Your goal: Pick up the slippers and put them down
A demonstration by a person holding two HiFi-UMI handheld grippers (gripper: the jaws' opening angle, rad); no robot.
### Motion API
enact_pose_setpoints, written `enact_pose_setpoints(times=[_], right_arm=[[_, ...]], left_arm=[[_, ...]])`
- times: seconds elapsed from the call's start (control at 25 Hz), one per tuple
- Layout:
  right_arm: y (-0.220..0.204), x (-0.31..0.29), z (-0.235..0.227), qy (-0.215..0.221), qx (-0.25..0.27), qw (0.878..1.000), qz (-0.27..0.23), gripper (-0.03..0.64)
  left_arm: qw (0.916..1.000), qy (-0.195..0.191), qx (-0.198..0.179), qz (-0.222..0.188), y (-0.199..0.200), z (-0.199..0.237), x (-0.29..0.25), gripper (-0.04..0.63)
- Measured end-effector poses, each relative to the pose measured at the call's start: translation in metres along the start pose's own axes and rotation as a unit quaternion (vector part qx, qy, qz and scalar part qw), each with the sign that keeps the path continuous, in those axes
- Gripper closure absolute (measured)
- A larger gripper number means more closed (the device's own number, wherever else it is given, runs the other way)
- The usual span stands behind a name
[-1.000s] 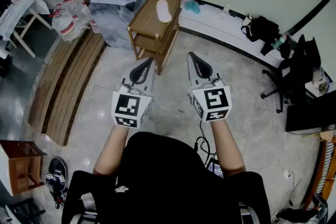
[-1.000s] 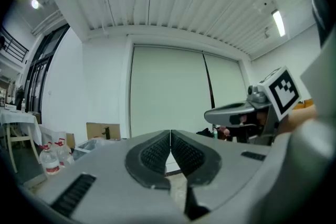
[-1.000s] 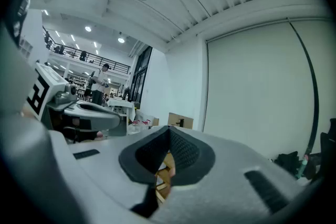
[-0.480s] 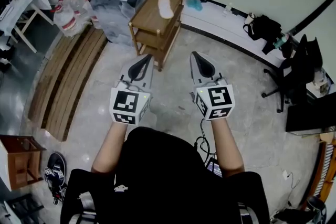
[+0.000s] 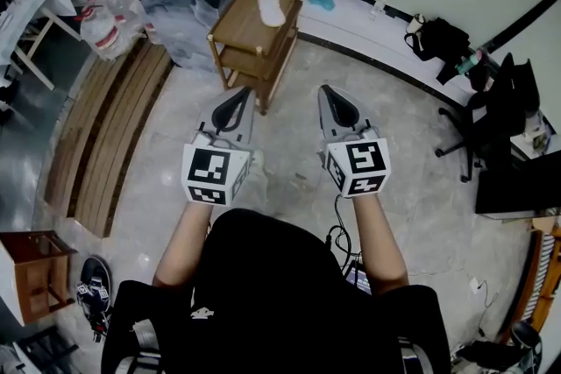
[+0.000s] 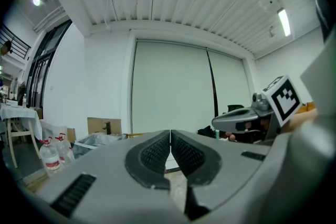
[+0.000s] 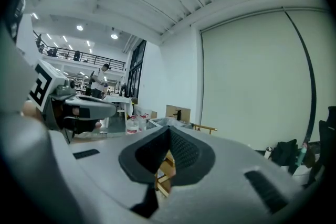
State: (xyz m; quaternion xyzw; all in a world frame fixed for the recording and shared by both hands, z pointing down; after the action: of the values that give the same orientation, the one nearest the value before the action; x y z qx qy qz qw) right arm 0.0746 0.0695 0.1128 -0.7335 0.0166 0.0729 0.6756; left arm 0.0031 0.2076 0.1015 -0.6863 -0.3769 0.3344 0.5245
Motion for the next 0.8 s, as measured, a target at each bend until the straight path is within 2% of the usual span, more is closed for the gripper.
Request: enact_pose_setpoints(times=[0.32, 0.8], right_arm=[[0.001, -0.050, -0.031, -0.010, -0.005, 1.000, 0.006, 0.632], [0.011, -0.161, -0.094, -0.030, -0.013, 0.999, 0.031, 0.632]], left_arm=[[0.9999, -0.010, 0.006, 0.005, -0.011, 0.028, -0.058, 0.588], [0.9991, -0.037, 0.017, 0.010, -0.020, 0.085, -0.181, 0.588]])
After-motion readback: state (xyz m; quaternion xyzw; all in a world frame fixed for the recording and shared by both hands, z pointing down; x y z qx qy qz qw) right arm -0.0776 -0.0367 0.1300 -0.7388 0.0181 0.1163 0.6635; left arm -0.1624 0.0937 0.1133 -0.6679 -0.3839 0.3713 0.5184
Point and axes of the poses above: the fingertips, and each gripper's own axes: x backward along the fingers, z to its left, y out of its top, the point moved 3 cm from there along x, backward along the fingers, and after that the axes turned 10 degrees about -x, right-handed, at the moved point
